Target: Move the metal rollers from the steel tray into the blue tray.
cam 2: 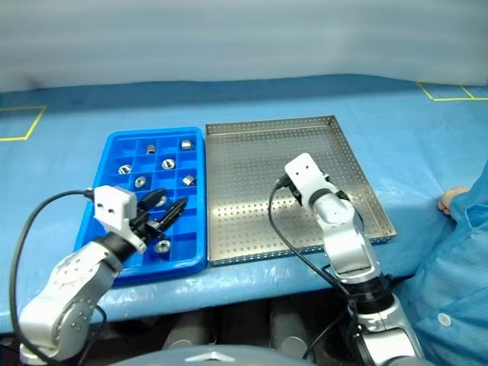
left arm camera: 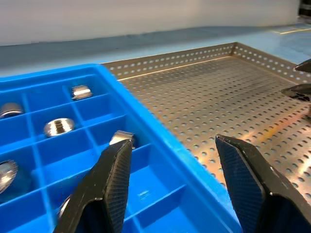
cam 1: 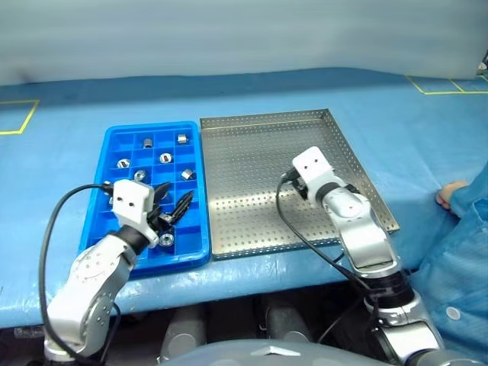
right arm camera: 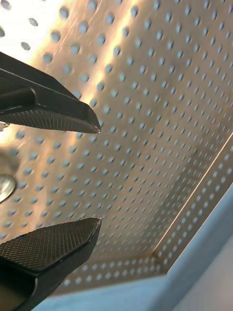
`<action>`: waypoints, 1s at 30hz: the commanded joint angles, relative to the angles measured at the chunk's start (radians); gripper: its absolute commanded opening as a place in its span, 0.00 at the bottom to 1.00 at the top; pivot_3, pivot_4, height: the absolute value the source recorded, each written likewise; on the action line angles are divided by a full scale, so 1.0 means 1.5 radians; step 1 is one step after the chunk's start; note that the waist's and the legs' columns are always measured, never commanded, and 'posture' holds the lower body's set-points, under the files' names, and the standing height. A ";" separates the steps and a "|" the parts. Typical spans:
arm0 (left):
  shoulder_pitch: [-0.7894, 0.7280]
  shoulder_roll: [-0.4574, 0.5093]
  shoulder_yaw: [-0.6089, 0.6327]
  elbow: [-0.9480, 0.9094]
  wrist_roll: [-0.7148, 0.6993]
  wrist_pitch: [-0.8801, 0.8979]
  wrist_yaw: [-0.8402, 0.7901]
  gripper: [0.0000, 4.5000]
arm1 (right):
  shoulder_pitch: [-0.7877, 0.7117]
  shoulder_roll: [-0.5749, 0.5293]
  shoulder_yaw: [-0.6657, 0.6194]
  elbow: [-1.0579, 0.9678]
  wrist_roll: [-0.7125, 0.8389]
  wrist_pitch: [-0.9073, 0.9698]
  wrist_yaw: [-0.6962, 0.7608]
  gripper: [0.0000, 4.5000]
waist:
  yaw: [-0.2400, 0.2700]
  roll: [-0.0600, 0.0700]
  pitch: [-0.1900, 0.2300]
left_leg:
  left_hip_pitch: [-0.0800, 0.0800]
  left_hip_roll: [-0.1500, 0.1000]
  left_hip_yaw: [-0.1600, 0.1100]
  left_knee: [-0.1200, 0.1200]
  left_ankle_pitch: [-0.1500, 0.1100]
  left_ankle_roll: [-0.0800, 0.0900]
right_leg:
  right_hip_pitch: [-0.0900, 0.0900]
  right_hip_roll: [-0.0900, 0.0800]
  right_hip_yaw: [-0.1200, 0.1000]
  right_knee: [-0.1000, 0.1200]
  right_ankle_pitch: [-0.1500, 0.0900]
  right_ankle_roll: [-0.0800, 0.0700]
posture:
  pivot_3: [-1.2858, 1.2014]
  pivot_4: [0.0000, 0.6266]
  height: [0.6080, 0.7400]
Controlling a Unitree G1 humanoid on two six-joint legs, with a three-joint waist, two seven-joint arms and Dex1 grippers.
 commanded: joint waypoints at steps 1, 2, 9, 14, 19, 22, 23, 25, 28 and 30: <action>-0.025 0.006 -0.024 0.009 0.004 -0.015 -0.013 0.67 | 0.011 0.007 -0.031 -0.044 0.001 0.037 -0.015 0.64 | -0.008 0.000 0.000 | 0.000 0.000 0.000 0.000 0.000 0.000 | 0.000 0.000 0.000 0.000 0.000 0.000 | 0.48 0.24 1.00; -0.029 0.008 -0.028 0.012 0.005 -0.016 -0.015 0.67 | 0.017 0.008 -0.038 -0.045 0.001 0.043 -0.019 0.64 | -0.011 0.000 0.000 | 0.000 0.000 0.000 0.000 0.000 0.000 | 0.000 0.000 0.001 0.000 0.000 0.001 | 0.48 0.24 1.00; -0.035 0.019 -0.034 0.026 0.015 -0.013 -0.020 0.67 | 0.026 0.054 -0.096 -0.026 0.038 0.069 -0.037 0.64 | -0.028 0.000 0.000 | 0.000 -0.001 0.000 0.001 0.000 0.000 | 0.000 0.000 0.002 0.000 0.001 0.001 | 0.47 0.24 1.00; -0.029 0.023 -0.033 0.025 0.019 -0.011 -0.012 0.67 | 0.015 0.102 -0.140 0.004 0.078 0.067 -0.051 0.64 | -0.031 0.000 0.000 | 0.000 0.000 0.000 0.001 0.000 0.000 | 0.000 0.000 0.002 0.000 0.001 0.001 | 0.47 0.24 1.00; -0.020 0.021 -0.028 0.021 0.021 -0.013 -0.004 0.67 | 0.001 0.116 -0.149 0.024 0.097 0.066 -0.062 0.64 | -0.031 0.000 0.000 | 0.000 -0.001 0.000 0.000 0.000 0.000 | 0.000 0.000 0.002 0.000 0.001 0.001 | 0.48 0.24 1.00; -0.016 0.018 -0.028 0.021 0.024 -0.014 0.000 0.67 | -0.003 0.120 -0.145 0.038 0.101 0.068 -0.072 0.64 | -0.031 0.000 0.000 | 0.000 -0.001 0.000 0.000 0.000 0.000 | 0.000 0.000 0.002 0.000 0.001 0.001 | 0.48 0.24 1.00; -0.016 0.017 -0.029 0.021 0.025 -0.014 0.001 0.67 | -0.004 0.120 -0.145 0.041 0.103 0.068 -0.074 0.64 | -0.031 0.000 0.000 | 0.000 -0.001 0.000 0.000 0.000 0.000 | 0.000 0.000 0.002 0.000 0.001 0.001 | 0.48 0.24 1.00; -0.015 0.015 -0.029 0.019 0.026 -0.017 0.004 0.67 | -0.006 0.120 -0.141 0.048 0.105 0.071 -0.079 0.64 | -0.030 0.000 0.000 | 0.000 -0.001 0.000 0.000 0.000 0.000 | 0.000 0.000 0.002 0.000 0.001 0.001 | 0.48 0.24 1.00; -0.013 0.012 -0.030 0.021 0.028 -0.019 0.007 0.67 | -0.008 0.121 -0.139 0.056 0.105 0.071 -0.087 0.64 | -0.029 0.000 0.000 | 0.000 -0.001 0.000 0.000 0.000 0.000 | 0.000 0.000 0.002 0.000 0.001 0.001 | 0.48 0.24 1.00; -0.014 0.011 -0.031 0.022 0.030 -0.022 0.008 0.67 | -0.010 0.124 -0.143 0.055 0.106 0.074 -0.094 0.64 | -0.029 0.000 0.000 | 0.000 -0.001 0.000 0.000 0.000 0.000 | 0.000 0.000 0.002 0.000 0.001 0.001 | 0.48 0.24 1.00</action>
